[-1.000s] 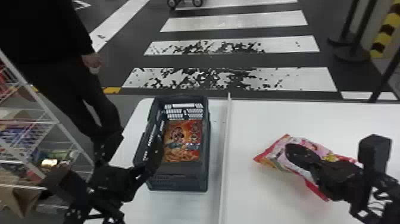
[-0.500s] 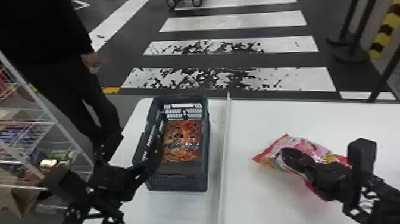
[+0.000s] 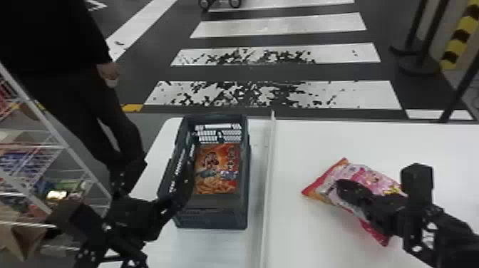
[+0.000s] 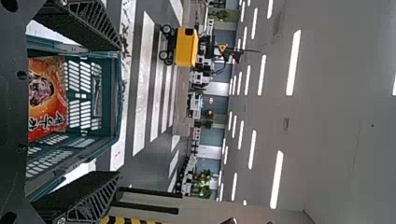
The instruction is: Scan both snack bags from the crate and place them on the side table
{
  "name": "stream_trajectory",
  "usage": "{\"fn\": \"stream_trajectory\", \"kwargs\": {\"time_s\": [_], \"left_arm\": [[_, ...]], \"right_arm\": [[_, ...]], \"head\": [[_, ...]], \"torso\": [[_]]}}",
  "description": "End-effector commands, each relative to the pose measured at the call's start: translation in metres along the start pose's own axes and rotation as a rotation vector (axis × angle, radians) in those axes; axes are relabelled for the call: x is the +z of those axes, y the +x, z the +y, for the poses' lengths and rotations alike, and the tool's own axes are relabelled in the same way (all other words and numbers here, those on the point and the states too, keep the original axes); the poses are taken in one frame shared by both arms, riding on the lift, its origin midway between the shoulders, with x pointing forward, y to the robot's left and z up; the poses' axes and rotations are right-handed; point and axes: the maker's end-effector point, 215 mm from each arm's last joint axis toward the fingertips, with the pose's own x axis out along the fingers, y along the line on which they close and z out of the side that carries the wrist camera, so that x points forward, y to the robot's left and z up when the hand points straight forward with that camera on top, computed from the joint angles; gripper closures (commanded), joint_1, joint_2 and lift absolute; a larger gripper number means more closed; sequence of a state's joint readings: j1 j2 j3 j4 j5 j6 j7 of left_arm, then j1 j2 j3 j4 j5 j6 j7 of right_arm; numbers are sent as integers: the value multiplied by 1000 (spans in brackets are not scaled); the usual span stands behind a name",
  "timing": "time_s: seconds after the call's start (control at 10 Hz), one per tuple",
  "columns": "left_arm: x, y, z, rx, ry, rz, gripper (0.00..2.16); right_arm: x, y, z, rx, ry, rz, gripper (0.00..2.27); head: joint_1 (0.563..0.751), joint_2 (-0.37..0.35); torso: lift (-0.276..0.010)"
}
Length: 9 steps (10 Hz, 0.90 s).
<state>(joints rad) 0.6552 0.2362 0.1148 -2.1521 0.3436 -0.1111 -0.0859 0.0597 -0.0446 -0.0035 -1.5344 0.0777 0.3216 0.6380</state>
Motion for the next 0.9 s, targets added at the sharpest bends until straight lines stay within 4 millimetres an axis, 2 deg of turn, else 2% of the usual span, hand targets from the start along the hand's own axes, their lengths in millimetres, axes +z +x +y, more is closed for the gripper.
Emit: {"fn": "stream_trajectory", "kwargs": {"time_s": [0.0,0.3,0.5,0.8], "left_arm": [[0,0,0,0,0,0,39],[1,1,-1,-4,0,0,39],[0,1,-1,-5,0,1,39],[0,2,-1,-6,1,3,43]], "right_arm": [[-2,2,-12,-28,7,6,2128],[-8,-4,-39,-96,8,20,2128],[-11,-14,-66,-160,27,21,2128],[-17,-25,-91,-231,45,29,2128]], "head": [[695,182],[695,155],[695,136],[695,85]], "torso": [[-98],[-98],[-98],[-98]]}}
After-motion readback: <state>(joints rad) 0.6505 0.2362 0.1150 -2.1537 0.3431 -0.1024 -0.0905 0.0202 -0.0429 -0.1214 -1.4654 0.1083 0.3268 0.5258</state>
